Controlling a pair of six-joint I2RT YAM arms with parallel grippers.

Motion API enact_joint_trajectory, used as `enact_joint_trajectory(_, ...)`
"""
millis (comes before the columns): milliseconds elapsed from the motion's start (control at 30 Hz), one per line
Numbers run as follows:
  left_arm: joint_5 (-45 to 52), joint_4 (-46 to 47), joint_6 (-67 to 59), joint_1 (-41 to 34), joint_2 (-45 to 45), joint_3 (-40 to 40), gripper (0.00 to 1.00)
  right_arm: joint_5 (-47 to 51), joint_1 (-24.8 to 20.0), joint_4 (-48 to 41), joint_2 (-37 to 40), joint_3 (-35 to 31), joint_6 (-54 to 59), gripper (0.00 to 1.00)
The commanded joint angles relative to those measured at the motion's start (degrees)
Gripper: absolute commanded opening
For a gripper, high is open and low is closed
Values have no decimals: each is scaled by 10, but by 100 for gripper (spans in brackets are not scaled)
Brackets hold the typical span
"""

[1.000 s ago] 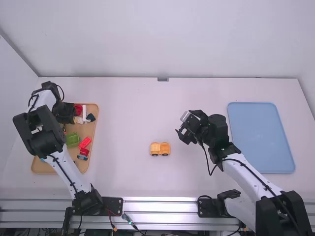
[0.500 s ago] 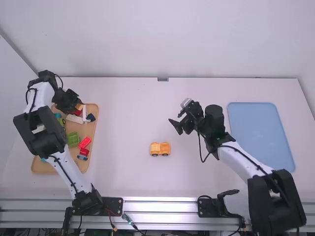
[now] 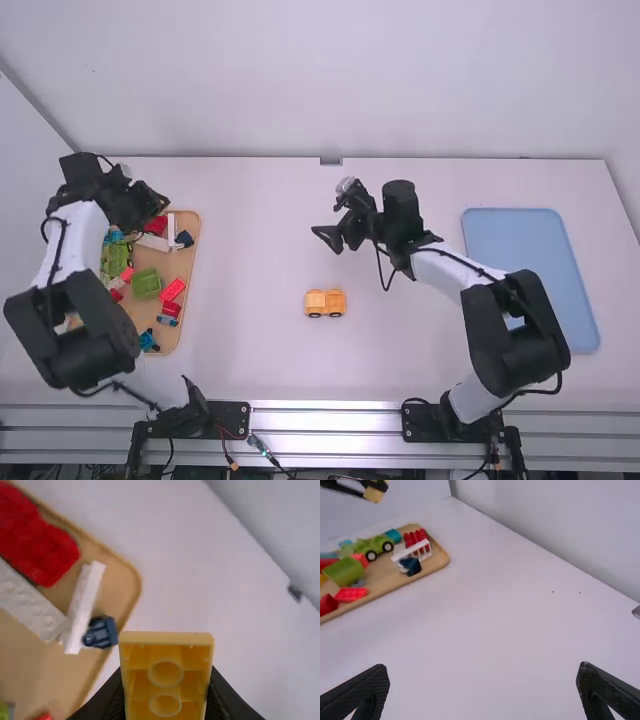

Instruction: Assemble lego blocks to make yellow taxi

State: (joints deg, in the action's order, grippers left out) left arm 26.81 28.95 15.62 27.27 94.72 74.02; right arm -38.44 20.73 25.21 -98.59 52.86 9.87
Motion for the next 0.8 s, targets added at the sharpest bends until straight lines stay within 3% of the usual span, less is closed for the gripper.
enact_joint_trajectory(0, 104, -59, -104, -29, -75, -103, 2, -77, -10, 11, -16, 32, -52, 99)
enact_joint_trajectory(33, 104, -59, -104, -29, -75, -103, 2, -77, -10, 11, -16, 32, -52, 99)
enact_joint_trajectory(167, 220, -200, -205, -98, -150, -236, 5, -198, -26, 40, -44, 65, -100, 99)
enact_joint_trajectory(233, 257, -290, -214, -151, -176, -296, 8, -301, -36, 68, -71, 88, -123, 99)
enact_joint_trajectory(367, 262, -416, -181, -248, -178, -349, 5, -433, -41, 138, -136, 131, -183, 95)
enact_joint_trajectory(467, 266, -458, -190, -298, -162, -358, 4, -508, -35, 173, -183, 166, -228, 91)
enact_joint_trajectory(633, 358, -471, -265, -317, -133, -355, 2, -510, -33, 170, -215, 183, -257, 85)
enact_joint_trajectory(767, 366, -514, -265, -317, -97, -355, 2, -510, -34, 146, -216, 179, -216, 83)
